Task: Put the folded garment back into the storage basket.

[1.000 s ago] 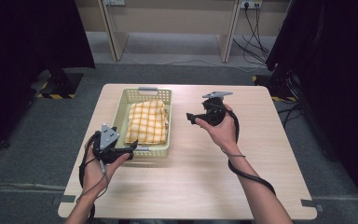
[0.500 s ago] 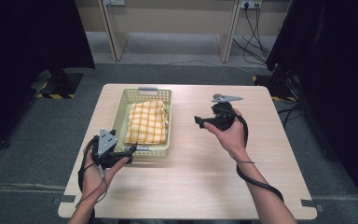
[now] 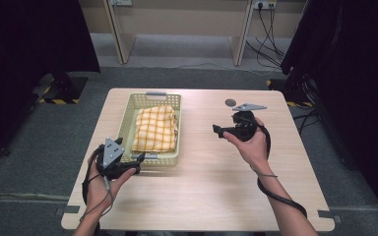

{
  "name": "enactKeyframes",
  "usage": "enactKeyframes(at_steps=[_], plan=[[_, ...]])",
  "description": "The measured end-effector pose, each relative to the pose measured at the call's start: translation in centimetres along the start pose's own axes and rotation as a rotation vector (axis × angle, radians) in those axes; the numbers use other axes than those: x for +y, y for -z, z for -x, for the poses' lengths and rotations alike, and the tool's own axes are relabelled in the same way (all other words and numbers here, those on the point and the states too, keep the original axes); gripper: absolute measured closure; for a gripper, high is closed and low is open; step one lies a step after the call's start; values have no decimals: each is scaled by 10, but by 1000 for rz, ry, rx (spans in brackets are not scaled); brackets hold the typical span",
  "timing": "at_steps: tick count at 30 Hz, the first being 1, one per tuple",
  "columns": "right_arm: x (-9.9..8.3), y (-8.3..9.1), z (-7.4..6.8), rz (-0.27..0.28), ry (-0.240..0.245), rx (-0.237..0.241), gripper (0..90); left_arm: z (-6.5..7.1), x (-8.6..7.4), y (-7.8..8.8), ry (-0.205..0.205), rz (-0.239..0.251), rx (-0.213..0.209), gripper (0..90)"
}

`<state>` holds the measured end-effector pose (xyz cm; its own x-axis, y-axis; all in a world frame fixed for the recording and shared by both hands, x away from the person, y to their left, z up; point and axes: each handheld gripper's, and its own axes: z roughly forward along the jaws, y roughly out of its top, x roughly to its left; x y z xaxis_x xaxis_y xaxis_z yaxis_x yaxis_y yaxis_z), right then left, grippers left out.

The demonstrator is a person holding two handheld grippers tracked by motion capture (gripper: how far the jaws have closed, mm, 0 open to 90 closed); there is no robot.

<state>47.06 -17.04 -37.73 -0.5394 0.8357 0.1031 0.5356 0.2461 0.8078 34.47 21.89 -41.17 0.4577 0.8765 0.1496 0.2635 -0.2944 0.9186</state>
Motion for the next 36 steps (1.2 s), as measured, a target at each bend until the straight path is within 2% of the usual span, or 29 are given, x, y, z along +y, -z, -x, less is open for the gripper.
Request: enactKeyframes(at_steps=[16,25,36], plan=[[-20,16,16,3,-18,-39,104,5,-5,4,-8,1,-5,115],[-36,26,22,17,-25,-59,104,7,-6,10,-23,19,-7,115],[-54,40,33,35,-48,-90,104,8,-11,15,-21,34,-6,117]])
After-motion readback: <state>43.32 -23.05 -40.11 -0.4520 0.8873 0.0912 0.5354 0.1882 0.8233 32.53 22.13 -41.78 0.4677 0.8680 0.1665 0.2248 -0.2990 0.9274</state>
